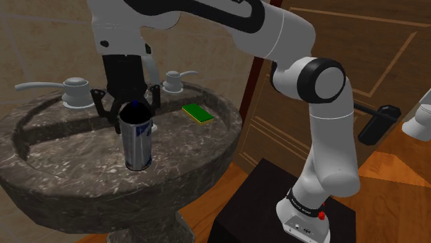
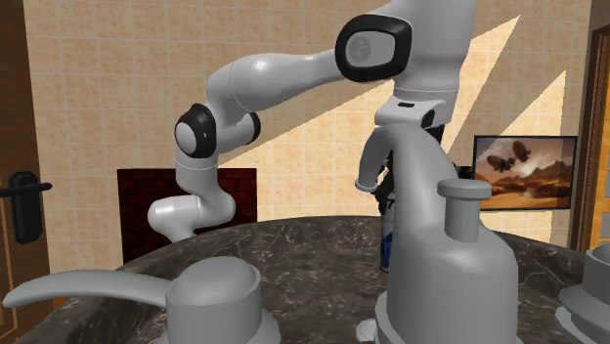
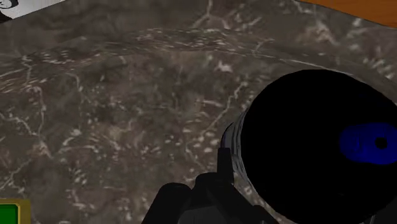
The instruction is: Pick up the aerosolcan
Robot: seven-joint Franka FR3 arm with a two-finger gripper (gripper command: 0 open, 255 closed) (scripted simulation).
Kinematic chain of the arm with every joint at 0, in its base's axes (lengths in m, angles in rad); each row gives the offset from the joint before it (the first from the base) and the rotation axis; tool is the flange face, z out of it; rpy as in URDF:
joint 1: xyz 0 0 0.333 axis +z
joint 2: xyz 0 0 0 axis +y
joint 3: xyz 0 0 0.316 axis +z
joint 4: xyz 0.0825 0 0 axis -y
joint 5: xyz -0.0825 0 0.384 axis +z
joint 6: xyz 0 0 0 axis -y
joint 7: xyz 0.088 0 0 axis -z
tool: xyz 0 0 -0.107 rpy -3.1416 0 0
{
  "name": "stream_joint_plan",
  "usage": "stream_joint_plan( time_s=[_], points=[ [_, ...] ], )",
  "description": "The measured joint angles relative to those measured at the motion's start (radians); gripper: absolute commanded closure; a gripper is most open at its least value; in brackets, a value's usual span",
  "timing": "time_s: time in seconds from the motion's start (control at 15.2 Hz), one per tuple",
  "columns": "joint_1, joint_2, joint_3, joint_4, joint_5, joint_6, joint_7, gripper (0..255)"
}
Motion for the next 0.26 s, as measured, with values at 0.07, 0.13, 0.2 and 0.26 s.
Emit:
stream_joint_plan(
  time_s=[0.07,0.13,0.2,0.26],
  points=[
    [0.006,0.010,0.000,0.027,-0.003,-0.016,0.004,255],
    [0.012,0.019,0.000,0.055,-0.006,-0.035,0.010,255],
    [0.016,0.026,0.000,0.078,-0.009,-0.050,0.012,255],
    [0.022,0.037,0.000,0.103,-0.013,-0.065,0.017,255]
  ],
)
